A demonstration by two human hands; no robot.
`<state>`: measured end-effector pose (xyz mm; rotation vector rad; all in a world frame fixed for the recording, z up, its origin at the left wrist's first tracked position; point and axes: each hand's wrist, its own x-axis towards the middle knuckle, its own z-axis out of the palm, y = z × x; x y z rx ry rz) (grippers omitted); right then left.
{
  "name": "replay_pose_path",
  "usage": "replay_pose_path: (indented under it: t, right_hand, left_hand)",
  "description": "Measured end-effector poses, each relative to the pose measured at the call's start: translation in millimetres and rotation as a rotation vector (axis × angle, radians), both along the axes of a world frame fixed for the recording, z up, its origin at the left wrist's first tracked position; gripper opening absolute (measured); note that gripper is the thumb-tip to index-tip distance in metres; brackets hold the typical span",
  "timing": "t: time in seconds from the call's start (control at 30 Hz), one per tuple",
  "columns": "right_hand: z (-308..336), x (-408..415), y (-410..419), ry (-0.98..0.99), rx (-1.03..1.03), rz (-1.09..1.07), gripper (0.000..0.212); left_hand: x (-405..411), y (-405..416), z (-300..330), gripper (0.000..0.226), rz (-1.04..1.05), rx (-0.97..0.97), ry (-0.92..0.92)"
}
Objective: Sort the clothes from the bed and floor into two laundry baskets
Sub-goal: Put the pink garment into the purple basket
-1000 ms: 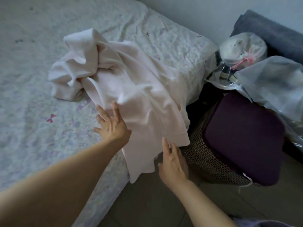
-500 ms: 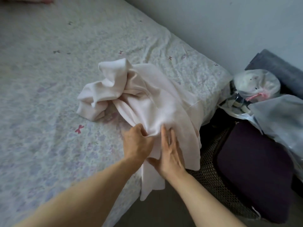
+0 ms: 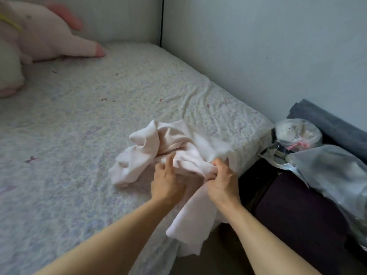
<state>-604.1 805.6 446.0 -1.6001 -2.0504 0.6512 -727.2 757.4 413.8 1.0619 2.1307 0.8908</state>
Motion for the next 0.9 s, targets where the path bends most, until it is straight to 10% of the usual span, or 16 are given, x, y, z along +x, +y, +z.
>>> replay_pose_path:
  t: [0.13, 0.23, 0.73, 0.9]
  right_hand:
    - [48.6, 42.7, -11.2, 0.144, 0.051, 0.007, 0.027]
    - [96.4, 73.8, -27.6, 0.255, 0.116, 0.047, 0.030]
    - [244.1, 153.4, -85.6, 0.241, 0.180, 0.078, 0.006]
    - [284.3, 156.1, -101.0, 0.270, 0.098, 0.154, 0.076]
  left_hand:
    - [-6.8, -7.2, 22.4, 0.092, -0.026, -0.148, 0.067]
    - [9.3, -14.0, 58.4, 0.049, -0.062, -0.176, 0.114]
    - [113.1, -35.4, 300.1, 0.022, -0.047, 0.376, -0.226]
    - [140.8, -55.9, 365.8, 0.023, -0.254, 0.432, -0.413]
